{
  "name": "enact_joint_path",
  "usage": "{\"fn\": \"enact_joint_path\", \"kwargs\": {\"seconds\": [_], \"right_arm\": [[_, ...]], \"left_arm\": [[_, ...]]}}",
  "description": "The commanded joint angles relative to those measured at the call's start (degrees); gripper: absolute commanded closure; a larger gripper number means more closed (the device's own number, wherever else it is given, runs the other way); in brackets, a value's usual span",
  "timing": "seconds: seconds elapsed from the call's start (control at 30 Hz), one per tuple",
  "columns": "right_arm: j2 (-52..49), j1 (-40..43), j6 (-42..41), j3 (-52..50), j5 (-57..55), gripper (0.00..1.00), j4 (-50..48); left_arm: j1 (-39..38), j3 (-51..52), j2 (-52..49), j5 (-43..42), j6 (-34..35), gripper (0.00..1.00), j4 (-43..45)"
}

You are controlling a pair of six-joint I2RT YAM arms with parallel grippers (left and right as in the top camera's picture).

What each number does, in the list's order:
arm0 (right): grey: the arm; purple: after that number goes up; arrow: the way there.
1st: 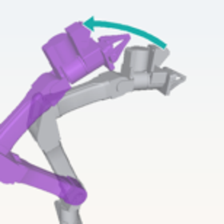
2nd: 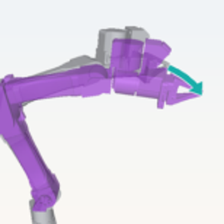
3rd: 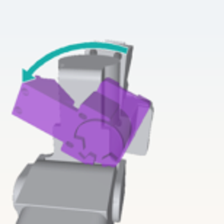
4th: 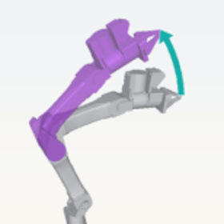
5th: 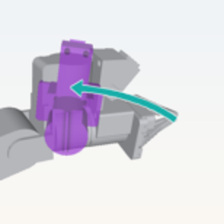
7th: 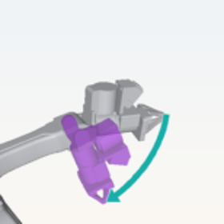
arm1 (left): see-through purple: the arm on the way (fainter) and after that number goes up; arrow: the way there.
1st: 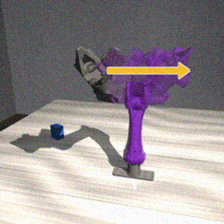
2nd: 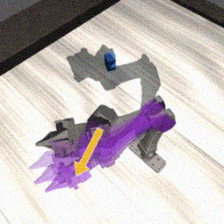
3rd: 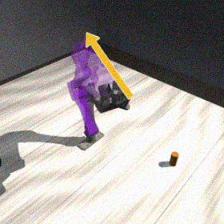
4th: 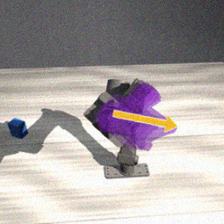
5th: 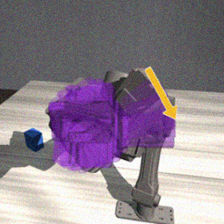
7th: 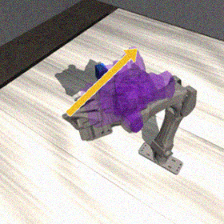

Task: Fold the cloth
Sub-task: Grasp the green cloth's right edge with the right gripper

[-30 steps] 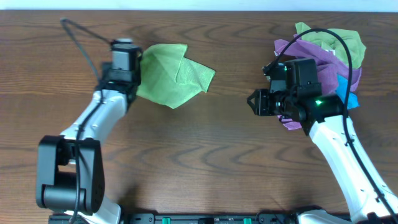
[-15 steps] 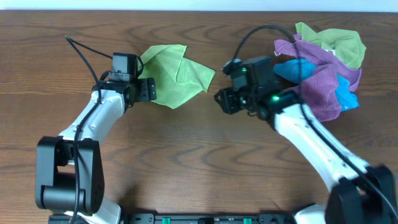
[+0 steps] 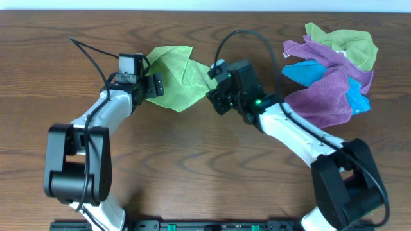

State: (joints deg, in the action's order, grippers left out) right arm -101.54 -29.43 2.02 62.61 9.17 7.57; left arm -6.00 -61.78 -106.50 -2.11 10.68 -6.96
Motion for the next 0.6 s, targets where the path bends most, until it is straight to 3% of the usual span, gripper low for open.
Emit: {"fn": "enact_joint_path", "kwargs": {"seconds": [0.0, 0.57], "right_arm": [[-1.8, -2.0, 3.5, 0.1, -7.1, 0.52, -1.4], [-11.6, -3.0, 4.5, 1.9, -9.6, 0.6, -9.7]], "left_arm": [[0.5, -0.3, -1.1, 1.3, -0.4, 0.04, 1.5], [0.5, -0.3, -2.3, 2.7, -0.4, 0.04, 3.2]]}}
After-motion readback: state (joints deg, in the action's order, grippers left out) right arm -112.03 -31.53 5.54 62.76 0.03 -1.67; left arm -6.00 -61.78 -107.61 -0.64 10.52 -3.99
